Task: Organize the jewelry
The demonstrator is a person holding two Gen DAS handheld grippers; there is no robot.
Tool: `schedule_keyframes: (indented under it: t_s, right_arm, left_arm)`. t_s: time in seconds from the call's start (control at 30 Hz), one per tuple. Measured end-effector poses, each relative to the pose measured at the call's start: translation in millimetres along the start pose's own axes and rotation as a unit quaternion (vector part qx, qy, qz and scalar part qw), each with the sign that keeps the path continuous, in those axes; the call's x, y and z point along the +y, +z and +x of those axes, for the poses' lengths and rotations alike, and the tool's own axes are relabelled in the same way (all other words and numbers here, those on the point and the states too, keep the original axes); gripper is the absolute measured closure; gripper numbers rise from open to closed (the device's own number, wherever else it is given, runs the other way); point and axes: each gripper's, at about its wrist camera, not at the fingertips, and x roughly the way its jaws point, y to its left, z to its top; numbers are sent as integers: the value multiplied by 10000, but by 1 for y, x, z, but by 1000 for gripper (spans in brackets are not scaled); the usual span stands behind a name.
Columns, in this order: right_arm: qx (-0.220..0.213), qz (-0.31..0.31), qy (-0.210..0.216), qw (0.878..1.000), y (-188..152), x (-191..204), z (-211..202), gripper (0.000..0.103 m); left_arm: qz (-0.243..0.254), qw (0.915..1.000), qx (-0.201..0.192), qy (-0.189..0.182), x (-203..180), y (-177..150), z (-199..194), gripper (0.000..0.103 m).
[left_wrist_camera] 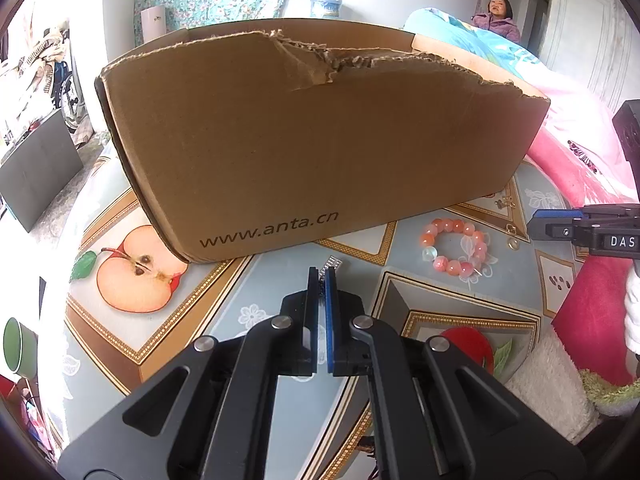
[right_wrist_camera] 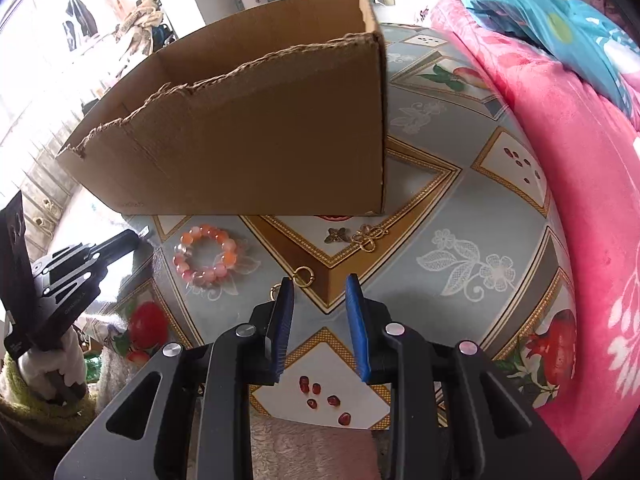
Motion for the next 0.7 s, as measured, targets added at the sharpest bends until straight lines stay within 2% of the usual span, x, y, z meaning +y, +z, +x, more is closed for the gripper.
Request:
schedule_keyframes:
  t_s: [0.2,0.43,0.63,0.7]
  right_arm:
    - [-11,-388,23,9992,-6,22,5,76]
    - [-142,-592,-181,9980,-10,36,15,77]
    - [-351,-690,-283,9966,-14,42,20,91]
    - [-406,-744,-347,9958,-15,45,21,91]
  left_arm:
    - [45,10000,30,46,-1,0,0,101]
    - [56,9999,37,77,-4,2,1,101]
    - [50,10000,29,71,-4,2,2,101]
    - [49,10000,30,71,-3,1,1,101]
